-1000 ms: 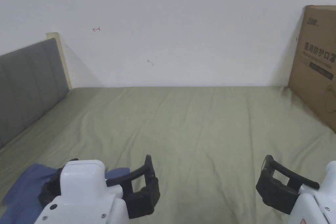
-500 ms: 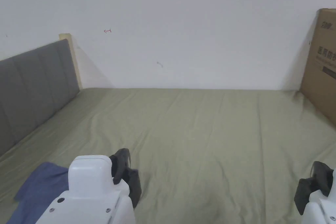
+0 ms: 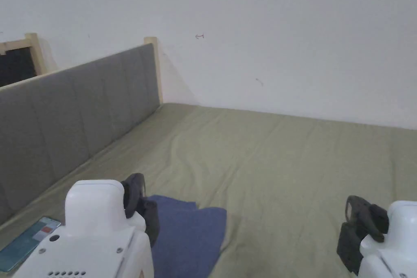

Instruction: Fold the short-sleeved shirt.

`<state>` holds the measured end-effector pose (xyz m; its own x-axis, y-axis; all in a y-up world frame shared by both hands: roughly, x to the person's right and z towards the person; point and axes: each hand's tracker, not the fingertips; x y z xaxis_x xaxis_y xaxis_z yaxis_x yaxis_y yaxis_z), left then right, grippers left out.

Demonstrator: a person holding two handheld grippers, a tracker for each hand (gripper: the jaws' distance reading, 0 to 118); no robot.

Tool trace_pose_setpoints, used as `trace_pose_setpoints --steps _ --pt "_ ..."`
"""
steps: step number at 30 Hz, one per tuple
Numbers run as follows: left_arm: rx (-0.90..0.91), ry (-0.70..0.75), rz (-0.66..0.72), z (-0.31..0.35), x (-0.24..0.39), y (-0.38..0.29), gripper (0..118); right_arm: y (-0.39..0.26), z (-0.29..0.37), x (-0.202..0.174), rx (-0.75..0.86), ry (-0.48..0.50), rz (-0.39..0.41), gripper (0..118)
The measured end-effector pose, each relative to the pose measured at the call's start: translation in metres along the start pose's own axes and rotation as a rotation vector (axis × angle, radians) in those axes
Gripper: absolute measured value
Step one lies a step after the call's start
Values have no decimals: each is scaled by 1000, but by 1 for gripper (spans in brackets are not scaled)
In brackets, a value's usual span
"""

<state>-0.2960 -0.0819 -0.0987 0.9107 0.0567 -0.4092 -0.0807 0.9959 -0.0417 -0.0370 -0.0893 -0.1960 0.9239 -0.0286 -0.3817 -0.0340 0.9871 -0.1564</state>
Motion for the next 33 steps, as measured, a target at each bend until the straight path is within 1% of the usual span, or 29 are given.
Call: trace_pose_setpoints --steps 2,4,6,7,10,12,15,16,17,18,19,20,21,22,25,27,29,30,31,32,33 --pt "-10 66 1 5 -21 1 0 -2 -9 -26 -21 117 -10 0" --pt "-26 121 26 8 -39 -4 0 -4 -15 -49 -57 233 -45 0" --pt "-60 158 67 4 -55 -11 0 -9 -20 -68 -81 301 -49 0" --pt "-89 170 71 3 -62 -18 0 -11 -22 -76 -100 323 -33 0" --pt "-155 193 56 -11 -73 -32 0 -18 -25 -89 -121 321 21 0" --pt "-192 183 75 -24 -78 -44 0 -25 -31 -88 -139 308 38 0" --pt "-363 108 126 -64 -85 -67 0 -33 -42 -84 -191 296 19 0" --pt "-407 91 127 -80 -86 -76 2 -38 -46 -80 -210 288 6 0" --pt "-460 74 112 -97 -87 -85 16 -41 -50 -78 -233 284 -6 0" --pt "-482 49 133 -110 -88 -94 54 -44 -52 -76 -240 283 -11 0" --pt "-520 24 162 -124 -89 -108 86 -47 -54 -74 -253 281 -14 0" --pt "-580 -7 176 -137 -89 -116 111 -51 -56 -72 -267 271 -12 0" --pt "-591 -33 204 -145 -89 -123 117 -54 -58 -72 -277 264 -7 0" --pt "-591 -49 220 -153 -87 -130 117 -57 -61 -71 -290 259 -2 0" --pt "-707 -44 220 -180 -81 -153 117 -65 -68 -69 -329 250 -3 0" --pt "-808 -49 164 -198 -72 -173 117 -69 -72 -67 -354 255 -17 0" --pt "-965 -32 81 -217 -61 -185 116 -73 -75 -65 -375 260 -25 0" --pt "-1008 -49 68 -224 -58 -193 110 -75 -76 -64 -384 260 -24 0" --pt "-1023 -52 67 -227 -54 -204 107 -77 -77 -64 -390 258 -22 0" --pt "-1043 -18 30 -233 -50 -213 107 -79 -78 -63 -399 254 -19 0" --pt "-1042 20 -38 -234 -46 -215 107 -81 -80 -62 -412 252 -18 0"
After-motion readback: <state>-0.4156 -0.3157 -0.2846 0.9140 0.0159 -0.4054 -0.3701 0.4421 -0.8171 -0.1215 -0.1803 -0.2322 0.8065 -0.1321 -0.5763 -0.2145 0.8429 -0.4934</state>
